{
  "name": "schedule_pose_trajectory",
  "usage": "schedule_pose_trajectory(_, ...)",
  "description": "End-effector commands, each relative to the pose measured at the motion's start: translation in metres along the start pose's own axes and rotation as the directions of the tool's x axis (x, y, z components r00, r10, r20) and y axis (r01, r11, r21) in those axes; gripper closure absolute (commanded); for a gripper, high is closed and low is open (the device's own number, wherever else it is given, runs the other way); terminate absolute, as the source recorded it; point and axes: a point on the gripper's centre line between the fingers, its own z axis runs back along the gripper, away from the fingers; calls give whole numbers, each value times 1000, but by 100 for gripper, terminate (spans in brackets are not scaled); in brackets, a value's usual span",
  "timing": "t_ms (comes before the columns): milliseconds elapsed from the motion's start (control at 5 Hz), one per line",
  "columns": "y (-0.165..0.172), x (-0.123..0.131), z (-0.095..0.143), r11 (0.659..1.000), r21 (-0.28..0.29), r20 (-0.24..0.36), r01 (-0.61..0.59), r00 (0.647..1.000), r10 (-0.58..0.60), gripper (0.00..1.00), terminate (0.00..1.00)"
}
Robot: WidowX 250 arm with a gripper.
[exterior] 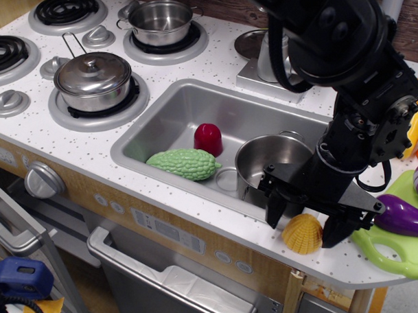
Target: Put corn in pot which is in sink
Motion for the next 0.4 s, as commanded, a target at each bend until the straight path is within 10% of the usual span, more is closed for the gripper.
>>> schedule_pose_trajectory(0, -1, 12, 21, 998, -58, 59, -19, 998, 23, 100, 0)
schedule_pose_trajectory(200, 1, 16, 23, 997, -70, 67, -16, 998, 21, 100, 0)
